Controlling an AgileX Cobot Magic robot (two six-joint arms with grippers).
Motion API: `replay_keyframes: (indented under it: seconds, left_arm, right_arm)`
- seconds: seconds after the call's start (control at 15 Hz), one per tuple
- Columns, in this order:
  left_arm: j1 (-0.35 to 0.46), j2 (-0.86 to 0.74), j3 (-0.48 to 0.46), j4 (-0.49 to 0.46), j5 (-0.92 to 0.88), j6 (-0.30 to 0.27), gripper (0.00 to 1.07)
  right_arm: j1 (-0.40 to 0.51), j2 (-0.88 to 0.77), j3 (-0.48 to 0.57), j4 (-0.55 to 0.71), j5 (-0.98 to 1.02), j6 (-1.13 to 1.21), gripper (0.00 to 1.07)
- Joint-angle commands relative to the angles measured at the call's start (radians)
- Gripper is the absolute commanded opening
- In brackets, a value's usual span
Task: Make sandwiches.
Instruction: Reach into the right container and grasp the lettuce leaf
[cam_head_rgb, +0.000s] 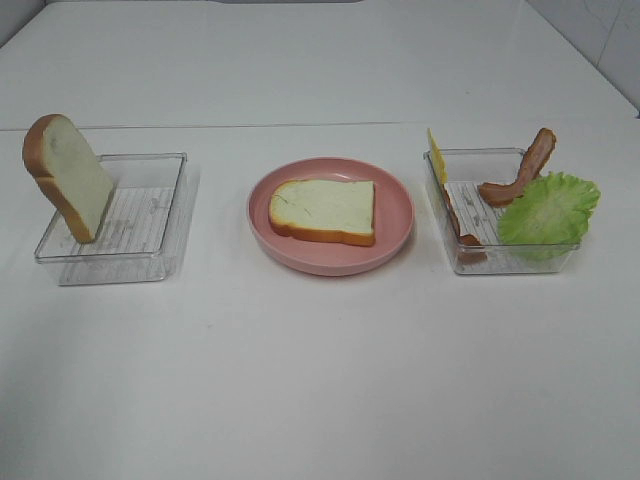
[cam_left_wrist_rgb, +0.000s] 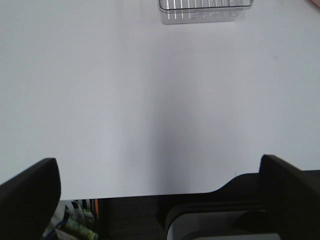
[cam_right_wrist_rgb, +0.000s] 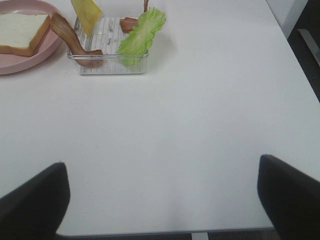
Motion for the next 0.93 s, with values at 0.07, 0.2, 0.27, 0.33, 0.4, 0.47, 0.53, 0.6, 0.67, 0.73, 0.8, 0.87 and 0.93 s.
replay_keyframes:
  seconds: [0.07,0.2,0.27,0.33,0.4,0.47,0.53,0.6,0.67,0.73,0.8,0.87,0.93]
  left_arm:
    - [0.004,-0.123,0.101,0.006,-0.049,-0.009,1.01]
    - [0.004,-0.313,0.215,0.007,-0.091,-0.005,1.01]
    - [0.004,-0.341,0.231,0.007,-0.093,-0.005,1.01]
    - [0.004,-0.430,0.271,0.006,-0.091,0.008,1.01]
    - [0.004,-0.484,0.281,0.002,-0.092,0.026,1.01]
    - [0.004,-0.525,0.284,-0.001,-0.091,0.058,1.01]
    - [0.004,-0.578,0.308,-0.021,-0.107,0.105,1.01]
    - [0.004,-0.592,0.308,-0.031,-0.109,0.119,1.01]
    - [0.004,-0.610,0.308,-0.042,-0.109,0.133,1.01]
    - [0.004,-0.615,0.308,-0.048,-0.109,0.140,1.01]
    - [0.004,-0.616,0.308,-0.079,-0.110,0.170,1.01]
    - [0.004,-0.616,0.308,-0.089,-0.111,0.179,1.01]
    - [0.004,-0.616,0.308,-0.089,-0.111,0.179,1.01]
  right_arm:
    - [-0.006,-0.029,0.003,0.000,-0.010,-0.011,0.99]
    - [-0.006,-0.029,0.003,0.000,-0.010,-0.011,0.99]
    - [-0.006,-0.029,0.003,0.000,-0.010,-0.011,0.99]
    - [-0.006,-0.029,0.003,0.000,-0.010,-0.011,0.99]
    - [-0.006,-0.029,0.003,0.000,-0.010,-0.011,0.99]
    - [-0.006,-0.029,0.003,0.000,-0.010,-0.011,0.99]
    - [-0.006,-0.029,0.003,0.000,-0.010,-0.011,0.99]
    - [-0.006,-0.029,0.003,0.000,-0.010,-0.011,0.99]
    - [-0.006,-0.029,0.003,0.000,-0.010,-0.011,0.99]
    - [-0.006,-0.029,0.003,0.000,-0.010,-0.011,0.99]
    - [-0.006,-0.029,0.003,0.000,-0.010,-0.011,0.99]
    - [-0.006,-0.029,0.003,0.000,-0.010,-0.011,0.99]
    - [-0.006,-0.029,0.003,0.000,-0.010,-0.011,0.99]
